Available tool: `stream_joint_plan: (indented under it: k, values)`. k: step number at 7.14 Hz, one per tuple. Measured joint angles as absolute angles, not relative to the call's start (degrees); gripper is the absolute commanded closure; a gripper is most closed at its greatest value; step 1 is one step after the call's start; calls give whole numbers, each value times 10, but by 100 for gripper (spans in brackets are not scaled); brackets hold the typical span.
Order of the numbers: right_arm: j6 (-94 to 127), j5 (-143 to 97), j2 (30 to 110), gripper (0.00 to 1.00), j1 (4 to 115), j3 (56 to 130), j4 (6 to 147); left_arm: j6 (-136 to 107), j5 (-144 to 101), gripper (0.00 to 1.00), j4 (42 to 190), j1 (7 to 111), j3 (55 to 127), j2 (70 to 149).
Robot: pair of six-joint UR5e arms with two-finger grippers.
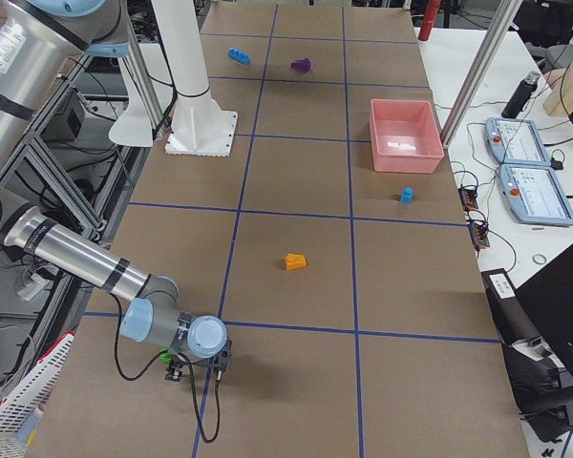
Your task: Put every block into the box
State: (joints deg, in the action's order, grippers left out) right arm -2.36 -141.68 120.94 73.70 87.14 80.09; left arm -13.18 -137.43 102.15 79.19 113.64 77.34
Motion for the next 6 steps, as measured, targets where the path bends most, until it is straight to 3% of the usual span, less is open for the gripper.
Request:
stream_joint_plan:
  k: [1,4,5,6]
  values:
    - [-23,-1419,1209,100,735,869,800,-132,-1373,0,1021,792,1136,773]
    - [-33,-1424,1210,100,731,868,779,-142,-1374,1,1020,788,1135,774]
    - [-33,-1436,1211,100,732,881,766,-151,-1377,5,1020,771,1135,775]
    - [-18,-1451,1211,100,734,920,770,-155,-1376,0,1023,737,1139,780]
